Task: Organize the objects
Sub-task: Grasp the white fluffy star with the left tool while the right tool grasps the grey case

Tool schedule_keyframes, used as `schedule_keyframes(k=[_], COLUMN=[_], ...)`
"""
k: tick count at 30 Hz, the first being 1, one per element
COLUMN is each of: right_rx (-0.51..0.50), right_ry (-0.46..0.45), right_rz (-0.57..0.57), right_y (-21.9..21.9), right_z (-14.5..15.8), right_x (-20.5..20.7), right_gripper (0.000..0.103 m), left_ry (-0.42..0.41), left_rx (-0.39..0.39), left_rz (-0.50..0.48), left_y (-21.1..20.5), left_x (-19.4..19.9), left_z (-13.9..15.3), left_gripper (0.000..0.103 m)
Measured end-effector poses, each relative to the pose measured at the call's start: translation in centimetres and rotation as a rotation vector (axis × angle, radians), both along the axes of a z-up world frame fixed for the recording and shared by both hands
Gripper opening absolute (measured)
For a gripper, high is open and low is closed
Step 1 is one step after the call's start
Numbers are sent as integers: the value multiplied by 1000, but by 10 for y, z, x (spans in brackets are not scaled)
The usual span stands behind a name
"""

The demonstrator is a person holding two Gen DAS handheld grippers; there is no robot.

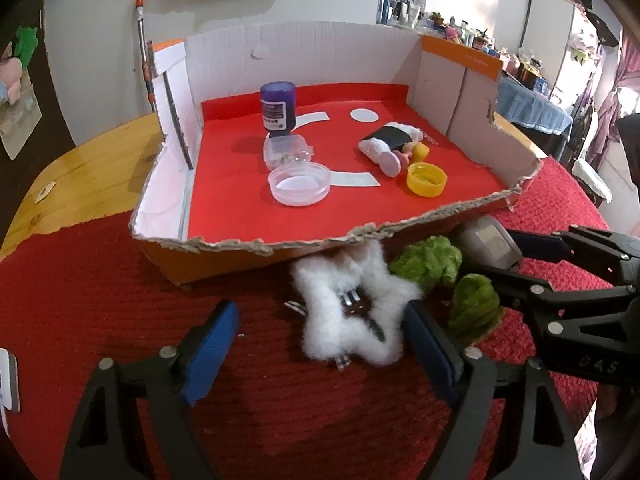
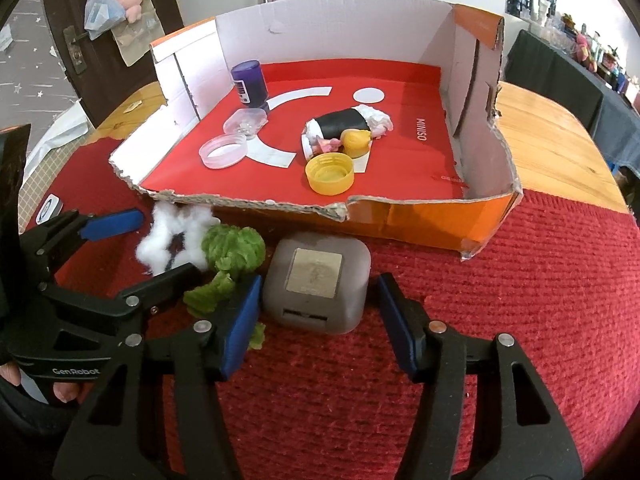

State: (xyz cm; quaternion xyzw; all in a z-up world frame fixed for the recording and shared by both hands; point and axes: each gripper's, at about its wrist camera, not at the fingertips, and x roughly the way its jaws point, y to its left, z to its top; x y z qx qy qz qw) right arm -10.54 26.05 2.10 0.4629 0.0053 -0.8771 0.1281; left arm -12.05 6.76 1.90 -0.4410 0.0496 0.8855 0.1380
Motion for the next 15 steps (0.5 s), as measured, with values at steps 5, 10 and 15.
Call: schedule_keyframes(k=[5, 10, 15], right_rx=[8, -8, -25], right_ry=[2, -1, 0], right_rz=[4, 14, 18], right_y=[-2, -4, -4], right_z=[1, 3, 7], right_x=[3, 8, 15], right_gripper=[51, 50, 50], left_ry=[8, -1, -16], left_rx=[-1, 21, 65], left_rz=[-32, -48, -39], left_y=[7, 7, 0], left_x=[5, 9, 12], left_z=[2, 4, 7], left_gripper=[62, 46, 40])
